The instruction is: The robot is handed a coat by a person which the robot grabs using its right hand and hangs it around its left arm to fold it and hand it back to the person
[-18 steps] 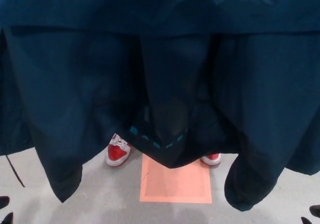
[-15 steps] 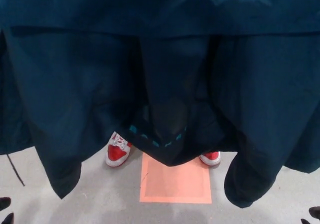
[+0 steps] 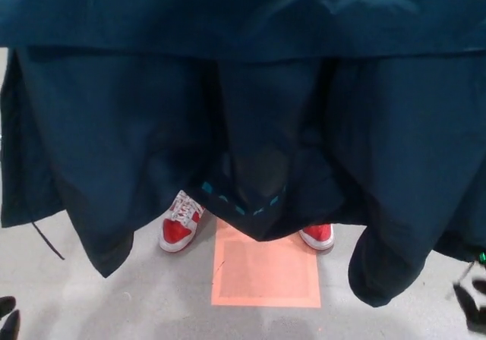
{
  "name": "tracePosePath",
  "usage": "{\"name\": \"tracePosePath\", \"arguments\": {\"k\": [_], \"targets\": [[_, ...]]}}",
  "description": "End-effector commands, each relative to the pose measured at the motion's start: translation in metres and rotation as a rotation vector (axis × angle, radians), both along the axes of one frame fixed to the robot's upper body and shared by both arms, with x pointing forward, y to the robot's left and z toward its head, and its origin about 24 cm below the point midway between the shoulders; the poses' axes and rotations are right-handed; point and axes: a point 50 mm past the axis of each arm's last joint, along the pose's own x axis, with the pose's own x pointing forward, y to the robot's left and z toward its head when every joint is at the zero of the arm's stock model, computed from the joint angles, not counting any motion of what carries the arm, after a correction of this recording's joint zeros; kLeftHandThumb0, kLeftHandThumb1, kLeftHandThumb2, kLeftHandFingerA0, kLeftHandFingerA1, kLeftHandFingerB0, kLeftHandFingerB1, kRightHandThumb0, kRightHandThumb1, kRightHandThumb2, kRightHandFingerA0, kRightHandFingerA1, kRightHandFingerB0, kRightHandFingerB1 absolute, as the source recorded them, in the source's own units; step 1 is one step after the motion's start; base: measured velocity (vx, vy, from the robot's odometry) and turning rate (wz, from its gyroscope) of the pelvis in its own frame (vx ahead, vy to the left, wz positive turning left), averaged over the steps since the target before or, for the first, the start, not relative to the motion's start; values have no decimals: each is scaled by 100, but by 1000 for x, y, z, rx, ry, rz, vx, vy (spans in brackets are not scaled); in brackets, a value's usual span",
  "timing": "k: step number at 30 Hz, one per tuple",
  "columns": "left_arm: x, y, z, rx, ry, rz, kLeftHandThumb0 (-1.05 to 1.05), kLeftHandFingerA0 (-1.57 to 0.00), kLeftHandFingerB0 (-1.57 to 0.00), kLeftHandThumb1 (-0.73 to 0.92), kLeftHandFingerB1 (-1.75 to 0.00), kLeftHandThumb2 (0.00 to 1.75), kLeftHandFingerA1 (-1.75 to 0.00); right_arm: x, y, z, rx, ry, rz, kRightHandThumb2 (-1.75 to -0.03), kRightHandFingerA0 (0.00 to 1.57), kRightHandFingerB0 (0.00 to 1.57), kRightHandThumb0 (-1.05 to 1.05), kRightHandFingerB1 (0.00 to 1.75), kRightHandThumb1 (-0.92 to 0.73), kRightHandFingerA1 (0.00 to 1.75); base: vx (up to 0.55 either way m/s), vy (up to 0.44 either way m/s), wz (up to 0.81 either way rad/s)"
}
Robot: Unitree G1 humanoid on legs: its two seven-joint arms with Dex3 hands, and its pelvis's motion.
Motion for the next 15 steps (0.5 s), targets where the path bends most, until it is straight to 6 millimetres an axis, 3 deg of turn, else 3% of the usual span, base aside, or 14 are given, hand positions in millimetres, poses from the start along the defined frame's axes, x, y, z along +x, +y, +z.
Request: {"name": "tracePosePath", "arguments": {"k": [1,4,5,6,8,9,15], "targets": [[-2,5,6,-8,-63,-13,-68,-3,-3,73,-36,106,-37,-19,19,110,208,-702,60,-67,21,17,-71,29,-90,32,0,0,0],[-1,7,7,5,-68,-9,-69,-2,-6,74,-39,106,-39,-33,30,151,183,-886,100,-68,26,19,-70,30,-92,32,0,0,0],[-2,6,6,8,-61,-21,-79,-2,-13,78,-40,107,-36,-49,35,184,178,-1028,158,-67,24,17,-76,29,-90,33,0,0,0],[-3,6,5,-12,-59,-13,-69,-2,-4,75,-37,109,-35,-57,37,199,200,-1096,184,-66,26,20,-77,29,-86,32,0,0,0],[-4,6,4,-24,-58,-6,-70,-3,-3,74,-36,109,-35,-65,39,213,201,-1161,212,-66,28,22,-78,29,-86,32,0,0,0],[-5,6,4,-17,-56,-13,-71,-9,-10,92,-27,72,-27,-71,40,221,194,-1206,236,-68,28,21,-78,28,-89,31,0,0,0],[-6,6,4,-10,-50,-4,-72,-10,-11,92,-28,70,-28,-97,50,265,239,-1429,386,-66,32,25,-81,29,-83,31,0,0,0]]}}
